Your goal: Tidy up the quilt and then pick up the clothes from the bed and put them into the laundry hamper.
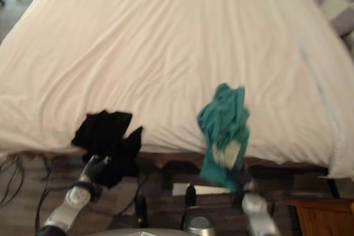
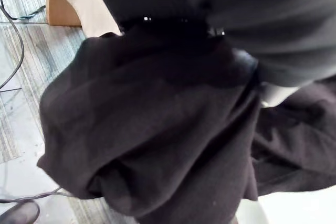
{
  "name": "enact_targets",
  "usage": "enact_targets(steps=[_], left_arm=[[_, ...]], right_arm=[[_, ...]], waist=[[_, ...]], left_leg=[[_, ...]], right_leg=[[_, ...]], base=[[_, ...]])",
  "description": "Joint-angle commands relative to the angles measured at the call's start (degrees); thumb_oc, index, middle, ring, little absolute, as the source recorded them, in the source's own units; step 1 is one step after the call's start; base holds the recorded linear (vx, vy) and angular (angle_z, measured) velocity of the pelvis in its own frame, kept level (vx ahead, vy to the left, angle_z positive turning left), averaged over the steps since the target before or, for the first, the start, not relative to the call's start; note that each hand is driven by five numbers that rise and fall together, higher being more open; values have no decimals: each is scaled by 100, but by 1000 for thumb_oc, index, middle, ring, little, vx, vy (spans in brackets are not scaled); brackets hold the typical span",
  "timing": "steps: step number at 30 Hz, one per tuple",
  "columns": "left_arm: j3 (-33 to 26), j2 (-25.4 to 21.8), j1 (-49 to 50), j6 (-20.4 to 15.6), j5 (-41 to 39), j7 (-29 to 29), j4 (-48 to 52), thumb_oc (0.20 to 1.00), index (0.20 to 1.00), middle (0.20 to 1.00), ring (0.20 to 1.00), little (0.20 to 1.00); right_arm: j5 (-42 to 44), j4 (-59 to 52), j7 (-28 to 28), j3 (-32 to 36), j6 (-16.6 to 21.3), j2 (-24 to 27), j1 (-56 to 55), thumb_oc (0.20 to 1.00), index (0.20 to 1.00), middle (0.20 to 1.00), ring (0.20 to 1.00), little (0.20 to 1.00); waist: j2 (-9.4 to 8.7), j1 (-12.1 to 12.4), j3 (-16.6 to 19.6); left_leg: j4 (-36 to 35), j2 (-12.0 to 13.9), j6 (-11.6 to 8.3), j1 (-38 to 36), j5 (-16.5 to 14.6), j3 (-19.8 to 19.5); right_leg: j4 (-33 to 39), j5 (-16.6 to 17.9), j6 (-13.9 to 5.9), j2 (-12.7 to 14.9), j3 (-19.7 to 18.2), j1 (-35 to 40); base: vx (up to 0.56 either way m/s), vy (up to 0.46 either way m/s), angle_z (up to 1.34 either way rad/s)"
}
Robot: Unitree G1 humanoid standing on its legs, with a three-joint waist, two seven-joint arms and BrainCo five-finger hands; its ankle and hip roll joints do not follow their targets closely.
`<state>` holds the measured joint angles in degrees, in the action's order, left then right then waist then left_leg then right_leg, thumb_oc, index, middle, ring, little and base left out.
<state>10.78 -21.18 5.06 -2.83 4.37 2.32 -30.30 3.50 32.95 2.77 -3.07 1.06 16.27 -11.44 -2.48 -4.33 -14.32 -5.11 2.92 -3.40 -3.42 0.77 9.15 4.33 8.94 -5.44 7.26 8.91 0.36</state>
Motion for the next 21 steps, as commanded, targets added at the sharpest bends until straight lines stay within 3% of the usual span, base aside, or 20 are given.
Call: enact_targets(steps=[1, 3, 6, 7, 8, 10, 11, 12, 13, 14, 15, 16, 17, 18, 19, 20, 21], left_arm=[[-199, 24, -41, -115, -654, -46, 13, 200, 200, 200, 200, 200], [-223, 42, -26, -121, -715, -47, -40, 200, 200, 200, 200, 200], [-304, 48, 19, -143, -947, -22, -263, 200, 200, 200, 200, 200], [-341, 52, 30, -168, -997, 14, -315, 200, 200, 200, 200, 200], [-422, 80, 130, -256, -1198, 62, -262, 200, 200, 200, 200, 200], [-445, 105, 158, -274, -1295, 82, -234, 200, 200, 200, 200, 200], [-528, 122, 174, -344, -1455, 144, -250, 200, 200, 200, 200, 200], [-530, 122, 172, -344, -1455, 144, -251, 200, 200, 200, 200, 200], [-542, 146, 114, -363, -1512, 208, -300, 200, 200, 200, 200, 200], [-543, 258, -50, -365, -1616, 305, -374, 200, 200, 200, 200, 200], [-545, 260, -54, -365, -1615, 305, -375, 200, 200, 200, 200, 200], [-589, 309, -119, -364, -1698, 372, -407, 200, 200, 200, 200, 200], [-591, 308, -124, -364, -1698, 372, -408, 200, 200, 200, 200, 200], [-692, 343, -93, -326, -1862, 455, -400, 200, 200, 200, 200, 200], [-806, 387, -67, -306, -1969, 544, -497, 200, 200, 200, 200, 200], [-802, 380, -64, -305, -1971, 546, -495, 200, 200, 200, 200, 200], [-842, 429, -64, -172, -2016, 640, -692, 200, 200, 200, 200, 200]], right_arm=[[607, 122, -405, -172, 138, 15, -116, 200, 200, 200, 200, 200], [652, 84, -440, -225, 142, 41, -109, 200, 200, 200, 200, 200], [625, -38, -603, -533, 177, 177, 33, 200, 200, 200, 200, 200], [546, -43, -634, -668, 183, 232, 146, 200, 200, 200, 200, 200], [327, 73, -693, -1017, 189, 358, 467, 200, 200, 200, 200, 200], [252, 116, -699, -1168, 191, 410, 641, 200, 200, 200, 200, 200], [111, 224, -670, -1387, 229, 524, 1032, 200, 200, 200, 200, 200], [111, 227, -670, -1388, 231, 523, 1038, 200, 200, 200, 200, 200], [40, 310, -562, -1378, 272, 558, 1169, 200, 200, 200, 200, 200], [-36, 346, -322, -1256, 291, 618, 1323, 200, 200, 200, 200, 200], [-36, 349, -321, -1256, 292, 619, 1328, 200, 200, 200, 200, 200], [-3, 389, -142, -1192, 291, 587, 1472, 200, 200, 200, 200, 200], [-3, 394, -140, -1193, 293, 585, 1479, 200, 200, 200, 200, 200], [49, 415, 93, -1081, 251, 452, 1505, 200, 200, 200, 200, 200], [50, 430, 274, -906, 204, 365, 1473, 200, 200, 200, 200, 200], [46, 426, 279, -904, 200, 357, 1468, 200, 200, 200, 200, 200], [19, 445, 407, -778, 143, 264, 1315, 200, 200, 200, 200, 200]], waist=[[157, -122, 32], [161, -101, 43], [193, 121, 167], [198, 194, 206], [250, 457, 252], [273, 563, 258], [316, 825, 185], [316, 817, 198], [336, 935, 142], [362, 969, 19], [365, 956, 34], [345, 920, 0], [346, 917, -9], [267, 838, 46], [204, 847, 130], [205, 814, 126], [197, 831, 258]], left_leg=[[18, 70, 106, 2, -282, -258], [34, 41, 120, -14, -286, -340], [33, -17, 131, 3, -244, -661], [36, -22, 119, 10, -234, -756], [40, -27, 81, 13, -215, -955], [54, -37, 70, 65, -174, -1048], [118, -105, 7, 225, -78, -1278], [118, -105, 6, 248, -68, -1285], [237, -137, -79, 464, -16, -1338], [559, 34, -181, 796, 41, -470], [576, 35, -180, 831, 43, -484], [787, 366, -165, 880, 12, 485], [815, 370, -166, 888, -5, 481], [1185, 833, -229, 824, -169, 1475], [1465, 1177, -247, 660, -204, 1955], [1510, 1188, -253, 688, -222, 1908], [1472, 1317, -311, 524, -188, 2081]], right_leg=[[-1416, -1332, -598, -223, -1465, -489], [-1375, -1395, -527, -322, -1672, -430], [-1146, -1479, -306, -370, -1587, -205], [-1004, -1484, -274, -338, -1428, -90], [-630, -1447, -254, -259, -1080, 172], [-457, -1395, -244, -232, -966, 244], [-221, -1378, -229, -152, -669, 367], [-214, -1366, -229, -153, -663, 351], [-148, -1366, -249, -55, -343, 391], [-170, -1413, -317, 194, 416, 441], [-167, -1405, -316, 192, 429, 422], [-211, -1415, -348, 314, 893, 432], [-215, -1420, -348, 313, 896, 437], [-242, -1481, -321, 454, 1527, 607], [-426, -1452, -237, 651, 2130, 727], [-434, -1469, -238, 646, 2171, 747], [-618, -1501, -181, 741, 2652, 860]], base=[[25, 17, 16], [5, -8, 16], [32, -95, 48], [66, -210, 63], [40, -196, 83], [-27, -120, 81], [-69, -58, 76], [-150, -77, 78], [-270, -14, 96], [-270, -14, 157], [-329, 22, 198], [-145, 16, 206], [-239, 19, 242], [-200, 84, 282], [-199, 79, 289], [-80, 178, 280], [23, 95, 233]])
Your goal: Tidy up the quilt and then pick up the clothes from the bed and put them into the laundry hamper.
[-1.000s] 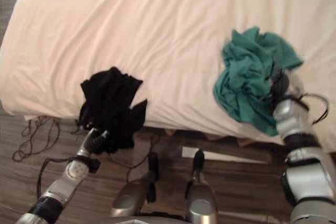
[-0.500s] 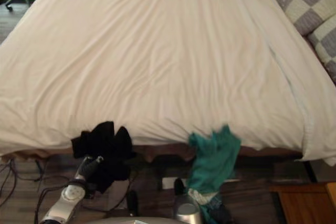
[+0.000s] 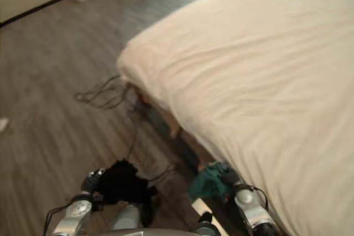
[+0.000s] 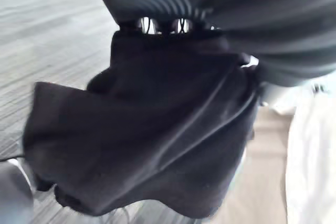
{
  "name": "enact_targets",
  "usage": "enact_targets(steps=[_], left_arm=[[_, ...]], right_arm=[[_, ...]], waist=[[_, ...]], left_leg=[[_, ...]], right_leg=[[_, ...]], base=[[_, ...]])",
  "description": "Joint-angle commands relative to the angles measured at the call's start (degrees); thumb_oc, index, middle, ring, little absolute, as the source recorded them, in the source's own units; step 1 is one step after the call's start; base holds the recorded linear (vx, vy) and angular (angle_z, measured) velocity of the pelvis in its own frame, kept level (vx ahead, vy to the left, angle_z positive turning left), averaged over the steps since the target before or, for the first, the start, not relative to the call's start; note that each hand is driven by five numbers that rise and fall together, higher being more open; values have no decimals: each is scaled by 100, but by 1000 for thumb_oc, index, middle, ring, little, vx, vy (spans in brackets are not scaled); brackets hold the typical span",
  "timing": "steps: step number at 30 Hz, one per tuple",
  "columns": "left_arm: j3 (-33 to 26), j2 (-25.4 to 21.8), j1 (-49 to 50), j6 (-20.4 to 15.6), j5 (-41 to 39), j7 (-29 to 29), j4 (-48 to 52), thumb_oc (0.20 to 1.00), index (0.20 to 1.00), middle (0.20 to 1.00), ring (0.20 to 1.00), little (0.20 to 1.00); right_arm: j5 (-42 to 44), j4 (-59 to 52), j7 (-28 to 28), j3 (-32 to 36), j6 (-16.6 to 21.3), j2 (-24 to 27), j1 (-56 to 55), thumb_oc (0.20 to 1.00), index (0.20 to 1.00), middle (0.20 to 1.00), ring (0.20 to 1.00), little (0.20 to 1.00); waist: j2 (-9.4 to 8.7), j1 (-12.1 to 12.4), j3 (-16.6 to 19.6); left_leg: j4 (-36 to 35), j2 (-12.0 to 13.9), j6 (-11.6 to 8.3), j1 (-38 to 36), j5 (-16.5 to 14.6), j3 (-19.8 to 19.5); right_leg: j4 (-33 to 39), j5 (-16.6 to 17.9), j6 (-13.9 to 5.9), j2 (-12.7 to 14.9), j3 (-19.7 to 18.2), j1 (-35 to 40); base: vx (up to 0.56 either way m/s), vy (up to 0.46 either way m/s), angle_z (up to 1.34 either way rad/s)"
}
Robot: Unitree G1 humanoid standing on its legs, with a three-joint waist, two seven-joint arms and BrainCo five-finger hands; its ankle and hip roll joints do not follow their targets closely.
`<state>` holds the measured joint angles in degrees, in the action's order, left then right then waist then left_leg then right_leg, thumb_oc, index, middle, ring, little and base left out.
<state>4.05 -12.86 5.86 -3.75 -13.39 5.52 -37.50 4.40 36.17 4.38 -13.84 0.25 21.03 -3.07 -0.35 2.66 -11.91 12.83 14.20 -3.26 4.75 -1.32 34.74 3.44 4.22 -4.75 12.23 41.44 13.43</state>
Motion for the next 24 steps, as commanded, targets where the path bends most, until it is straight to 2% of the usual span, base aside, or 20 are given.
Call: enact_targets(steps=[1, 2, 3, 4, 5, 6, 7, 8, 9, 10, 12, 13, 14, 15, 17, 18, 24], left_arm=[[-159, -406, -141, -76, -241, 323, 26, 200, 200, 200, 200, 200], [-188, -373, 45, -109, -271, 302, 104, 200, 200, 200, 200, 200], [-174, -361, 104, -75, -182, 298, 69, 200, 200, 200, 200, 200], [-181, -362, 66, -20, -151, 269, -10, 200, 200, 200, 200, 200], [-134, -420, 25, 32, 9, 275, -25, 200, 200, 200, 200, 200], [-138, -421, 22, 33, 13, 277, -24, 200, 200, 200, 200, 200], [-113, -461, -2, 49, 69, 318, -31, 200, 200, 200, 200, 200], [6, -442, -49, 6, 33, 333, 91, 200, 200, 200, 200, 200], [5, -441, -49, 7, 33, 333, 92, 200, 200, 200, 200, 200], [-8, -419, -59, -12, -17, 320, 101, 200, 200, 200, 200, 200], [33, -411, -95, -41, -48, 278, -11, 200, 200, 200, 200, 200], [-12, -410, -180, 20, -26, 459, -290, 200, 200, 200, 200, 200], [125, -460, -243, -54, 218, 227, -428, 200, 200, 200, 200, 200], [125, -462, -249, -59, 218, 225, -435, 200, 200, 200, 200, 200], [127, -314, -229, -8, 248, 221, -599, 200, 200, 200, 200, 200], [460, -267, -760, -58, 630, 264, -1060, 200, 200, 200, 200, 200], [468, -308, -788, -62, 743, 237, -1192, 200, 200, 200, 200, 200]], right_arm=[[-78, 121, 252, 303, 225, -218, 466, 200, 200, 200, 200, 200], [-127, 55, 213, 318, 148, -274, 305, 200, 200, 200, 200, 200], [-256, 69, 250, 372, 168, -317, 216, 200, 200, 200, 200, 200], [-289, 109, 293, 462, 109, -386, 166, 200, 200, 200, 200, 200], [-303, 44, 369, 519, 74, -505, 118, 200, 200, 200, 200, 200], [-303, 42, 372, 517, 72, -509, 121, 200, 200, 200, 200, 200], [-256, 21, 393, 518, 109, -542, 142, 200, 200, 200, 200, 200], [-89, -25, 472, 484, 105, -589, 258, 200, 200, 200, 200, 200], [-88, -25, 472, 484, 104, -587, 259, 200, 200, 200, 200, 200], [-35, 2, 535, 497, 120, -566, 274, 200, 200, 200, 200, 200], [71, 23, 580, 500, 178, -547, 295, 200, 200, 200, 200, 200], [-130, 151, 662, 496, 238, -470, 259, 200, 200, 200, 200, 200], [30, 202, 526, 453, 277, -542, 252, 200, 200, 200, 200, 200], [31, 205, 526, 454, 279, -544, 256, 200, 200, 200, 200, 200], [-33, 345, 438, 322, 162, -573, 381, 200, 200, 200, 200, 200], [-412, 1140, 440, 375, 42, -350, 181, 200, 200, 200, 200, 200], [-369, 997, 474, 417, 80, -362, 164, 200, 200, 200, 200, 200]], waist=[[-17, 102, 25], [-11, 128, 101], [-56, 216, 136], [-27, 274, 77], [-50, 182, -83], [-76, 168, -84], [-63, 83, -170], [-3, -152, -314], [-1, -138, -307], [39, -190, -337], [92, -279, -399], [16, -402, -396], [-155, -321, -336], [-158, -313, -345], [-148, -385, -353], [-81, 302, -113], [-9, 281, -84]], left_leg=[[-340, 175, -325, -285, 33, -518], [-582, -55, -300, -377, -9, -781], [-751, -269, -247, -384, -21, -966], [-848, -377, -168, -367, -75, -1091], [-961, -677, 34, -340, -223, -1478], [-961, -722, 58, -335, -238, -1486], [-1012, -778, 122, -336, -252, -1674], [-1128, -846, 141, -273, -67, -2157], [-1131, -840, 137, -271, -68, -2143], [-1192, -924, 142, -271, -53, -2355], [-1295, -971, 129, -363, -72, -2606], [-1208, -1015, 130, -362, -160, -2732], [-973, -1196, 180, -356, -348, -2950], [-961, -1197, 183, -359, -359, -2943], [-1088, -1169, 192, -519, -355, -2838], [-1783, -1397, 223, -1113, -96, -3033], [-1742, -1327, 55, -1191, -134, -3033]], right_leg=[[-540, -1039, -256, 249, -560, -434], [-742, -1032, -318, 329, -515, -403], [-1251, -905, -429, 588, -273, -412], [-1718, -781, -425, 801, -192, -514], [-2683, -468, -608, 1194, -428, -787], [-2753, -477, -642, 1259, -442, -814], [-3063, -484, -651, 1163, -932, -1069], [-2917, -1018, -486, 203, -2457, -1820], [-2920, -1018, -481, 196, -2471, -1835], [-2590, -1167, -533, -113, -2887, -1897], [-2066, -1212, -422, -259, -3395, -1925], [-1416, -1267, -365, -317, -3674, -1751], [-1340, -1063, -393, -216, -3931, -1755], [-1337, -1062, -397, -214, -3938, -1749], [-1515, -674, -564, -251, -3877, -1922], [-318, -792, -448, -631, -2858, -849], [-328, -890, -380, -609, -2679, -797]], base=[[101, 229, 251], [165, 299, 233], [166, 370, 202], [208, 429, 184], [125, 272, 166], [112, 238, 208], [-45, 94, 226], [-45, 78, 177], [0, 13, 180], [85, -66, 153], [141, -114, 139], [175, -152, 130], [141, -120, 160], [78, -104, 168], [65, -67, 80], [48, -16, 24], [125, -69, 19]])
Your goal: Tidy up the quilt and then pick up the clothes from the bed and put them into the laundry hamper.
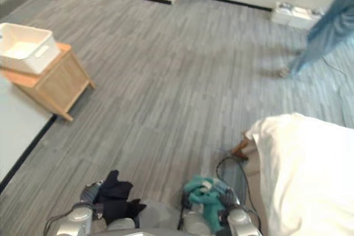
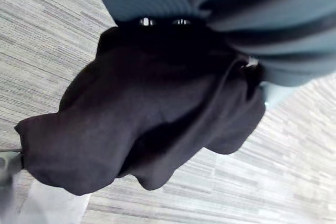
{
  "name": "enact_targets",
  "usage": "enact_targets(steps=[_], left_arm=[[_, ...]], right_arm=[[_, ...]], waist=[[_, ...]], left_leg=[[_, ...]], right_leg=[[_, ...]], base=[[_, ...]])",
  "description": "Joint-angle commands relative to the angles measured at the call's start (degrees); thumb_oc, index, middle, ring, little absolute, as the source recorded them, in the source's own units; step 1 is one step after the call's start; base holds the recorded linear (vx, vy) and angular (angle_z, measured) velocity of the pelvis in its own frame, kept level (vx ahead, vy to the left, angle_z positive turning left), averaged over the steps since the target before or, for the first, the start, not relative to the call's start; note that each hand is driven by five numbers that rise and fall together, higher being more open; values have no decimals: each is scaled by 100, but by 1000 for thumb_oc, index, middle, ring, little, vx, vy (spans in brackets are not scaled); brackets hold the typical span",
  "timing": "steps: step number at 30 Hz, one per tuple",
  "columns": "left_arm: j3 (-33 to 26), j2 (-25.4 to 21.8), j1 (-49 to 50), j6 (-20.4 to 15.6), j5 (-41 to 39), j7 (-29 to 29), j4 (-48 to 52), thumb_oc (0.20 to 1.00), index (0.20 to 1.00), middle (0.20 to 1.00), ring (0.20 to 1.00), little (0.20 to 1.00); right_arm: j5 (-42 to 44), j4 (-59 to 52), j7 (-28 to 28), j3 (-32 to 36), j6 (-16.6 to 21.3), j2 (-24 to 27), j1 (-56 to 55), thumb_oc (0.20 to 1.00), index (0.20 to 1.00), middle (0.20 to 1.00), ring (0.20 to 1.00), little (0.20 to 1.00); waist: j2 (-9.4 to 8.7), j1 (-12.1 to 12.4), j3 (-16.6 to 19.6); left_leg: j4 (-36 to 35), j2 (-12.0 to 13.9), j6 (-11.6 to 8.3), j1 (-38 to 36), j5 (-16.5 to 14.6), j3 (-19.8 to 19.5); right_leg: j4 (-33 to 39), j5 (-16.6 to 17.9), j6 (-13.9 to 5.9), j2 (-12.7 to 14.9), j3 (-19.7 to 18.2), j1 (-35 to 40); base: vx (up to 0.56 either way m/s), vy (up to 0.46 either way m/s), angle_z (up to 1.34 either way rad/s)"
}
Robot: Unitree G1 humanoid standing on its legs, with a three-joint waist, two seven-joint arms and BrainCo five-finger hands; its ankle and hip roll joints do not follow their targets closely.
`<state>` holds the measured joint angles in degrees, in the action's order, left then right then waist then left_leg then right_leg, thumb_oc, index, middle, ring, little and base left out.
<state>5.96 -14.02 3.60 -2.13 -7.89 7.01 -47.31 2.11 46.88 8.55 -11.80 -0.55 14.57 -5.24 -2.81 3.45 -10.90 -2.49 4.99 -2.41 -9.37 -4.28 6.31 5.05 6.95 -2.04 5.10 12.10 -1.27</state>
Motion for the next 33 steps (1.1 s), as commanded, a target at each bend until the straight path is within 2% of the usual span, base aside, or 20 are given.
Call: enact_targets(steps=[1, 4, 5, 7, 8, 10, 11, 12, 13, 14, 15, 17, 18, 20, 22, 24, 27, 30, 32, 33], left_arm=[[319, -215, -647, -235, 190, 102, -289, 200, 200, 200, 200, 200], [391, -256, -757, -217, 182, 224, -217, 200, 200, 200, 200, 200], [406, -264, -761, -191, 207, 293, -222, 200, 200, 200, 200, 200], [348, -248, -755, -147, 296, 332, -348, 200, 200, 200, 200, 200], [349, -247, -726, -131, 361, 329, -363, 200, 200, 200, 200, 200], [348, -238, -674, -108, 457, 297, -380, 200, 200, 200, 200, 200], [355, -234, -673, -82, 483, 300, -414, 200, 200, 200, 200, 200], [300, -263, -631, -88, 524, 263, -450, 200, 200, 200, 200, 200], [313, -263, -645, -87, 561, 283, -504, 200, 200, 200, 200, 200], [346, -275, -741, -31, 568, 311, -555, 200, 200, 200, 200, 200], [345, -276, -743, -32, 568, 311, -556, 200, 200, 200, 200, 200], [410, -307, -841, -17, 649, 411, -520, 200, 200, 200, 200, 200], [438, -324, -888, -5, 633, 484, -506, 200, 200, 200, 200, 200], [502, -371, -972, -6, 662, 549, -436, 200, 200, 200, 200, 200], [532, -400, -1050, -64, 650, 586, -287, 200, 200, 200, 200, 200], [564, -420, -1193, -85, 629, 601, -291, 200, 200, 200, 200, 200], [558, -344, -1264, -80, 714, 624, -462, 200, 200, 200, 200, 200], [579, -255, -1225, -49, 907, 615, -767, 200, 200, 200, 200, 200], [630, -230, -1115, -51, 1009, 574, -888, 200, 200, 200, 200, 200], [628, -207, -1080, -68, 997, 560, -866, 200, 200, 200, 200, 200]], right_arm=[[-126, -107, 99, 198, 188, 333, 471, 200, 200, 200, 200, 200], [-91, -292, 219, 207, 191, 492, 593, 200, 200, 200, 200, 200], [-90, -370, 248, 197, 156, 549, 644, 200, 200, 200, 200, 200], [-124, -368, 247, 144, 123, 554, 705, 200, 200, 200, 200, 200], [-141, -352, 254, 131, 123, 546, 710, 200, 200, 200, 200, 200], [-216, -305, 295, 103, 126, 526, 763, 200, 200, 200, 200, 200], [-223, -290, 355, 131, 127, 513, 803, 200, 200, 200, 200, 200], [-257, -304, 283, 106, 122, 474, 786, 200, 200, 200, 200, 200], [-251, -286, 261, 113, 164, 409, 765, 200, 200, 200, 200, 200], [-264, -225, 336, 123, 184, 317, 881, 200, 200, 200, 200, 200], [-263, -223, 336, 123, 184, 316, 884, 200, 200, 200, 200, 200], [-215, -207, 347, 96, 168, 220, 981, 200, 200, 200, 200, 200], [-195, -200, 348, 91, 171, 210, 1049, 200, 200, 200, 200, 200], [-141, -189, 346, 94, 184, 212, 1078, 200, 200, 200, 200, 200], [-85, -216, 356, 102, 217, 228, 1023, 200, 200, 200, 200, 200], [37, -239, 405, 137, 277, 236, 1008, 200, 200, 200, 200, 200], [74, -327, 472, 156, 285, 206, 861, 200, 200, 200, 200, 200], [-79, -399, 455, 50, 277, 145, 841, 200, 200, 200, 200, 200], [-220, -381, 380, -110, 280, 160, 845, 200, 200, 200, 200, 200], [-208, -338, 334, -155, 279, 168, 866, 200, 200, 200, 200, 200]], waist=[[222, 217, -272], [232, 330, -565], [169, 376, -653], [136, 474, -605], [142, 512, -521], [212, 572, -412], [183, 581, -370], [151, 604, -259], [99, 571, -215], [13, 520, -262], [4, 527, -257], [114, 288, -450], [256, 180, -525], [449, -3, -632], [518, -172, -700], [457, -314, -726], [370, -511, -664], [387, -664, -588], [378, -670, -445], [438, -681, -418]], left_leg=[[774, -296, -196, 553, 4, -111], [2721, 13, -479, 1543, 802, -39], [3279, 111, -345, 2015, 738, 131], [2745, 111, -202, 2342, 402, 471], [2195, 86, -148, 2355, 406, 627], [1103, 74, -218, 2320, 755, 938], [907, 101, -274, 2384, 745, 1035], [612, 94, -175, 2254, 806, 1101], [598, 16, -38, 2204, 803, 1071], [584, -180, 168, 2049, 661, 1113], [583, -187, 173, 2054, 659, 1123], [323, -296, 365, 1493, 475, 1159], [93, -245, 409, 1191, 489, 1150], [-194, -235, 427, 791, 484, 1015], [-251, -257, 373, 555, 421, 873], [-251, -325, 296, 404, 276, 758], [-251, -421, 175, 62, -53, 556], [-251, -399, 43, -400, -369, 558], [-118, -377, -3, -718, -626, 506], [280, -243, -76, -674, -552, 492]], right_leg=[[-430, -1230, -559, 145, 396, 778], [-423, -1399, -301, 154, 583, 1018], [-436, -1563, -217, 134, 664, 1149], [-298, -1724, -310, 102, 654, 1423], [-243, -1759, -375, 114, 629, 1479], [-190, -1890, -489, 96, 634, 1670], [-174, -2013, -518, 118, 654, 1815], [-306, -2037, -591, 101, 634, 1809], [-596, -2063, -630, 121, 598, 1793], [-1895, -1700, -844, 309, 546, 1310], [-1923, -1716, -849, 324, 535, 1288], [-3486, -793, -1176, 587, 319, 480], [-4114, -498, -1197, 633, 227, 37], [-4549, -703, -1059, 568, 179, -531], [-4009, -983, -883, 351, 173, -812], [-3018, -1214, -760, 164, 106, -831], [-1111, -878, -824, 45, -187, -870], [-771, -521, -990, 268, 171, -1190], [-808, -506, -876, 344, 446, -956], [-811, -557, -826, 286, 452, -863]], base=[[119, -129, 27], [148, -149, 16], [315, -126, 2], [462, 24, -42], [455, 161, -46], [470, 217, -10], [521, 243, 10], [517, 220, 4], [579, 338, -22], [410, 245, -32], [353, 293, -38], [270, 286, -34], [353, 293, -22], [395, 172, 5], [403, 33, 37], [403, -45, 84], [477, -118, 85], [540, -80, 50], [572, -112, 35], [548, -154, 12]])
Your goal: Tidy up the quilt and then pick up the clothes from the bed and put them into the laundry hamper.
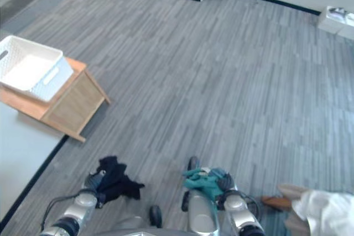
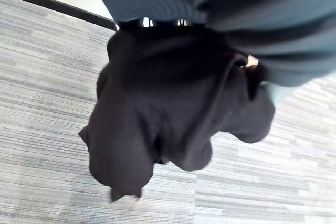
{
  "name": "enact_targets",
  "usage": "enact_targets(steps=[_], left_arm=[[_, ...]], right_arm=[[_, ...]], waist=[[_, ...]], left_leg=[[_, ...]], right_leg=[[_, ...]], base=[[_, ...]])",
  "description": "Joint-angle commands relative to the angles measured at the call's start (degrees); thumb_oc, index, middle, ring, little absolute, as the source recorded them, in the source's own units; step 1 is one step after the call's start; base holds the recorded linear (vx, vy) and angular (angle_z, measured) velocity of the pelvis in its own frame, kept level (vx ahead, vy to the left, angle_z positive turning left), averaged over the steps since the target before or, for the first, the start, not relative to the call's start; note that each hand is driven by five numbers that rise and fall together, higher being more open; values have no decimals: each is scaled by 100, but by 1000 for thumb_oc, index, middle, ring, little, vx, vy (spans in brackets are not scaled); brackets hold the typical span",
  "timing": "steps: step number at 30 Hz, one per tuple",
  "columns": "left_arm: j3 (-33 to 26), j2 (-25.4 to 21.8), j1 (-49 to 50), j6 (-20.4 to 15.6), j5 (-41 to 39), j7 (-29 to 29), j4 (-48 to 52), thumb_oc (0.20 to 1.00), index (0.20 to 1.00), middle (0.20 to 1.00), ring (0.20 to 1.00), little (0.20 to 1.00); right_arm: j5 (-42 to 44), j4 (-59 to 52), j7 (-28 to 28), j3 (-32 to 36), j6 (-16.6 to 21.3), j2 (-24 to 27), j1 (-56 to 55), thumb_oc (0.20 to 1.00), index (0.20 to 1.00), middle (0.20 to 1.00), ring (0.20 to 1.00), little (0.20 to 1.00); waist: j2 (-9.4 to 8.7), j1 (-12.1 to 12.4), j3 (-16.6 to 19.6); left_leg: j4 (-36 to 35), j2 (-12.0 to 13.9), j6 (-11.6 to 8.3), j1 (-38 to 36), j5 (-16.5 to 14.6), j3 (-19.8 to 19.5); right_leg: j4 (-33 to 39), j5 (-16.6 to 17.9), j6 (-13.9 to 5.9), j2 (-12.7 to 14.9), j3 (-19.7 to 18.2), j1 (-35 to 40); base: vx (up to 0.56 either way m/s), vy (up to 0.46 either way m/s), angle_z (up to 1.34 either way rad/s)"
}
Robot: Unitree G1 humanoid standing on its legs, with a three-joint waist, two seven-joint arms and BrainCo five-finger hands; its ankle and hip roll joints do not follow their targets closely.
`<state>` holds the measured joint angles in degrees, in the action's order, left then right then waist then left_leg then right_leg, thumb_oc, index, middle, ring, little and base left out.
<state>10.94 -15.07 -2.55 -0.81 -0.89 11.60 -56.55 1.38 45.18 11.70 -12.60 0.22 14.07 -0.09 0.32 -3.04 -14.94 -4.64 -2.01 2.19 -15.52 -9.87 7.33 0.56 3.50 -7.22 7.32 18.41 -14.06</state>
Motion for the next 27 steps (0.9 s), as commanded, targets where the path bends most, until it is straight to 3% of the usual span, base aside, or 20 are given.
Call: enact_targets(steps=[1, 3, 4, 5, 7, 10, 13, 14, 15, 16, 18, 20, 21, 24, 25, 26, 27], left_arm=[[102, -87, -425, -202, 260, 106, 58, 200, 200, 200, 200, 200], [85, -35, -379, -221, 75, 143, 141, 200, 200, 200, 200, 200], [85, -11, -337, -262, -47, 143, 261, 200, 200, 200, 200, 200], [83, -16, -333, -293, -112, 181, 340, 200, 200, 200, 200, 200], [97, -26, -344, -295, -176, 196, 472, 200, 200, 200, 200, 200], [114, 25, -273, -289, -101, 215, 630, 200, 200, 200, 200, 200], [27, 53, -109, -312, -31, 158, 664, 200, 200, 200, 200, 200], [1, 81, -83, -311, 26, 147, 556, 200, 200, 200, 200, 200], [1, 101, -62, -275, 22, 142, 568, 200, 200, 200, 200, 200], [1, 97, -56, -272, 21, 141, 567, 200, 200, 200, 200, 200], [-61, 119, -27, -223, -47, 142, 499, 200, 200, 200, 200, 200], [-34, 129, -14, -208, -41, 157, 467, 200, 200, 200, 200, 200], [-9, 100, 23, -184, -69, 190, 508, 200, 200, 200, 200, 200], [13, 136, 30, -180, -145, 205, 558, 200, 200, 200, 200, 200], [18, 133, 26, -175, -175, 228, 548, 200, 200, 200, 200, 200], [43, 122, -1, -174, -202, 255, 563, 200, 200, 200, 200, 200], [50, 115, -43, -179, -195, 264, 573, 200, 200, 200, 200, 200]], right_arm=[[-156, -152, -48, -185, 217, 255, 440, 200, 200, 200, 200, 200], [-112, -247, -51, -262, 228, 301, 566, 200, 200, 200, 200, 200], [-99, -454, -47, -239, 228, 351, 544, 200, 200, 200, 200, 200], [-74, -614, -34, -223, 248, 382, 542, 200, 200, 200, 200, 200], [-31, -842, 3, -196, 238, 409, 589, 200, 200, 200, 200, 200], [-93, -974, -63, -313, 278, 385, 501, 200, 200, 200, 200, 200], [-202, -827, -195, -500, 275, 248, 458, 200, 200, 200, 200, 200], [-180, -823, -175, -510, 329, 179, 420, 200, 200, 200, 200, 200], [-104, -949, -166, -518, 347, 58, 351, 200, 200, 200, 200, 200], [-101, -955, -165, -523, 344, 55, 341, 200, 200, 200, 200, 200], [-82, -1103, -198, -598, 352, -36, 331, 200, 200, 200, 200, 200], [-139, -1179, -185, -642, 369, -79, 338, 200, 200, 200, 200, 200], [-202, -1127, -113, -612, 366, -84, 346, 200, 200, 200, 200, 200], [-354, -1048, -76, -516, 281, -114, 337, 200, 200, 200, 200, 200], [-349, -1012, -71, -489, 264, -115, 332, 200, 200, 200, 200, 200], [-338, -964, -31, -433, 271, -95, 351, 200, 200, 200, 200, 200], [-310, -876, 5, -384, 273, -56, 388, 200, 200, 200, 200, 200]], waist=[[204, 3, 0], [187, 120, -83], [162, 243, -180], [82, 339, -253], [-27, 584, -325], [11, 903, -247], [124, 1091, -31], [187, 1060, -13], [195, 1012, 26], [166, 1023, 13], [128, 967, 91], [80, 936, 144], [-55, 966, 252], [-54, 862, 169], [17, 801, 136], [126, 701, 71], [275, 630, 4]], left_leg=[[1218, 647, -645, 79, 251, 448], [3304, 944, -829, 983, 991, 309], [4025, 999, -794, 1334, 1200, 256], [4533, 1020, -744, 1617, 1191, 248], [4695, 1046, -692, 2186, 1014, 336], [3527, 860, -681, 2514, 894, 397], [1323, 536, -625, 2404, 1149, 679], [1062, 681, -733, 2565, 1419, 1158], [810, 839, -780, 2533, 1503, 1939], [809, 812, -792, 2493, 1473, 1959], [753, 953, -677, 2362, 1476, 2588], [767, 902, -561, 2315, 1429, 2658], [750, 676, -331, 2238, 1216, 2586], [580, 289, 16, 1797, 868, 2388], [446, 211, 93, 1589, 813, 2229], [249, 158, 153, 1329, 796, 1968], [98, 241, 174, 1181, 895, 1796]], right_leg=[[-327, -245, -200, -5, -83, 599], [-123, -340, 92, -30, 135, 1030], [8, -427, 246, -60, 195, 1299], [115, -482, 312, -59, 201, 1516], [320, -605, 291, -19, 137, 1906], [444, -784, 146, -21, -6, 2235], [444, -1020, -14, -110, -18, 2491], [444, -1195, -31, -229, 136, 2658], [444, -1403, -3, -269, 180, 2913], [444, -1431, -14, -237, 168, 2946], [398, -1479, -20, -317, 275, 3083], [210, -1545, -57, -298, 317, 3116], [-587, -1412, -264, -70, 363, 2936], [-2536, -593, -716, 503, 241, 2346], [-3128, -339, -704, 567, 88, 2110], [-3705, -329, -660, 518, -152, 1738], [-3952, -431, -485, 293, -327, 1361]], base=[[487, -187, 31], [409, -231, 54], [375, -202, 34], [400, -146, -6], [423, -51, -58], [454, 122, -63], [495, 197, -52], [632, 198, -41], [497, 143, -17], [429, 116, 15], [373, 127, 26], [389, 197, 29], [388, 275, 35], [448, 363, 47], [412, 314, 116], [352, 216, 110], [469, 148, 151]])
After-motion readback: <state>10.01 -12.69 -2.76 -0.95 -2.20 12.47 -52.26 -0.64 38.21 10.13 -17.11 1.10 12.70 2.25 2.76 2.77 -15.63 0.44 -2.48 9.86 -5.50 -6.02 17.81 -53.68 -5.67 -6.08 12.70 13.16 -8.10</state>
